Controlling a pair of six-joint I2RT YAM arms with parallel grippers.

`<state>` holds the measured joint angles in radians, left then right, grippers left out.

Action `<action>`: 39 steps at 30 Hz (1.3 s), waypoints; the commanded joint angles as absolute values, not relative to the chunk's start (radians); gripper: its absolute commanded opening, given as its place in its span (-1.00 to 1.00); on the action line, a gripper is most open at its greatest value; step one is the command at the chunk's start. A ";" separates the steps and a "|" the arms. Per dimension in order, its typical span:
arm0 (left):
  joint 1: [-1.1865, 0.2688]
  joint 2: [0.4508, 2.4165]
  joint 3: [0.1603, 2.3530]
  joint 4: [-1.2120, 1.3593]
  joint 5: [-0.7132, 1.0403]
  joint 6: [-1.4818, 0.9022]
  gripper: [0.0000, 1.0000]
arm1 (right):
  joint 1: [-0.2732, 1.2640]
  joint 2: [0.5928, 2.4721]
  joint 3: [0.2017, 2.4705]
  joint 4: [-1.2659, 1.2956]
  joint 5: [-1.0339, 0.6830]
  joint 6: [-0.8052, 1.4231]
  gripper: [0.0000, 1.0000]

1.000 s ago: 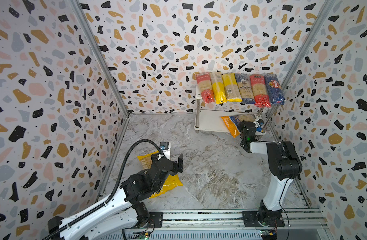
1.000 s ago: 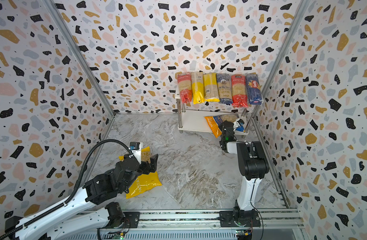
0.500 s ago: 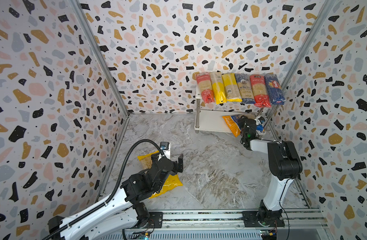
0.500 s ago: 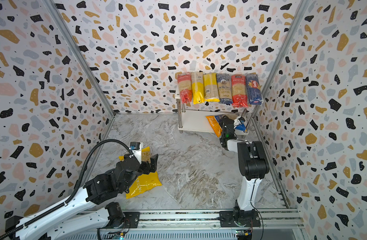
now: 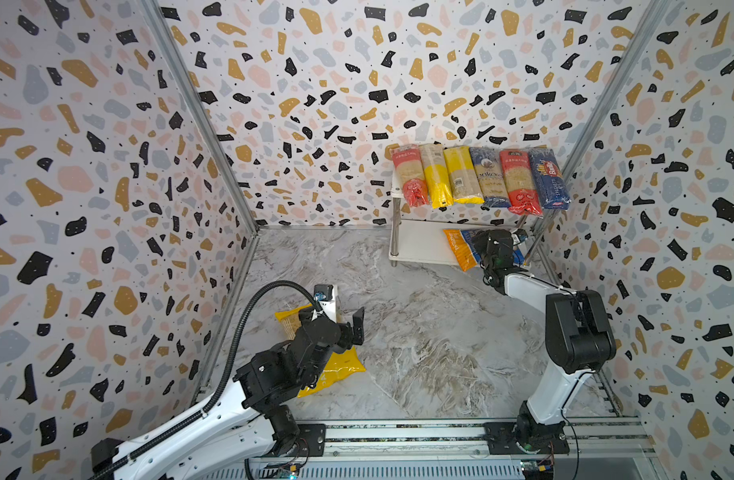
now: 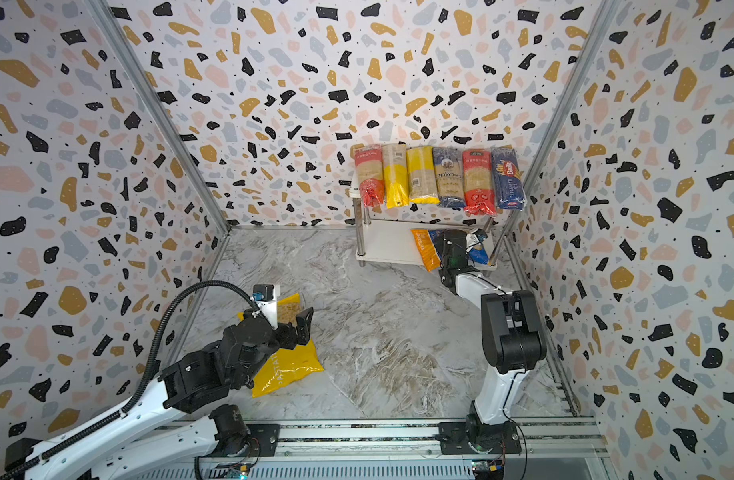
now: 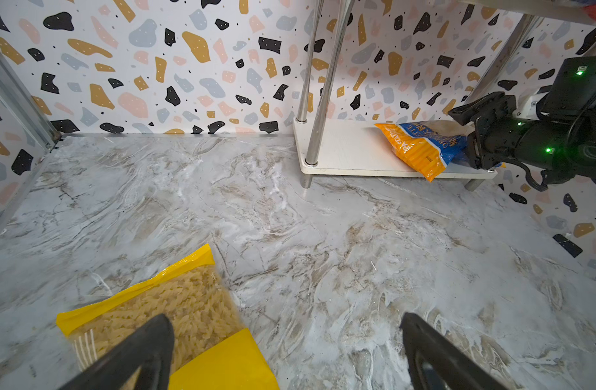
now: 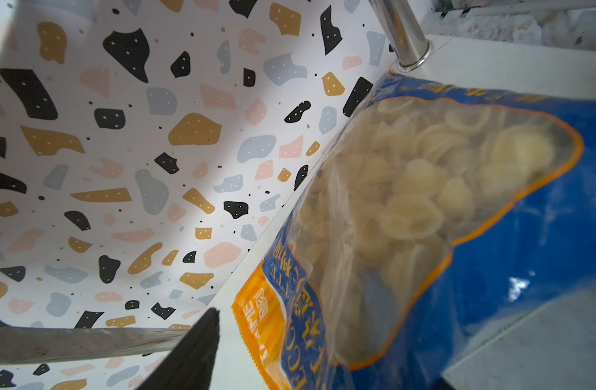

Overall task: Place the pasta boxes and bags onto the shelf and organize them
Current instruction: 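Push the bag deeper onto the lower shelf and open the right gripper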

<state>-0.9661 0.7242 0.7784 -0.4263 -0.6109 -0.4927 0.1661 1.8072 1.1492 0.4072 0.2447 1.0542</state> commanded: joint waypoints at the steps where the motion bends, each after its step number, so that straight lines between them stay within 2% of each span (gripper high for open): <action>1: -0.970 0.700 0.760 -0.411 -0.610 -0.506 0.99 | 0.170 1.774 1.171 0.376 0.194 1.051 0.20; 3: -0.969 0.686 0.756 -0.416 -0.610 -0.511 0.99 | 0.171 1.797 1.202 0.349 0.182 1.051 -0.06; 5: -0.970 0.669 0.750 -0.422 -0.613 -0.516 1.00 | 0.171 1.825 1.236 0.323 0.178 1.051 -0.17; 12: -0.970 0.625 0.743 -0.455 -0.634 -0.531 1.00 | 0.132 1.886 1.288 0.299 0.162 1.052 -0.28; 17: -0.970 0.641 0.748 -0.451 -0.640 -0.528 1.00 | 0.117 1.870 1.244 0.312 0.151 1.065 -0.29; 23: -0.969 0.678 0.755 -0.432 -0.631 -0.522 1.00 | 0.081 1.804 1.120 0.370 0.117 1.074 -0.19; 29: -0.969 0.682 0.762 -0.429 -0.636 -0.521 0.99 | 0.090 1.782 1.076 0.427 0.004 1.045 0.18; 39: -0.969 0.664 0.739 -0.511 -0.754 -0.647 0.99 | 0.117 1.584 0.915 0.395 -0.084 0.991 0.32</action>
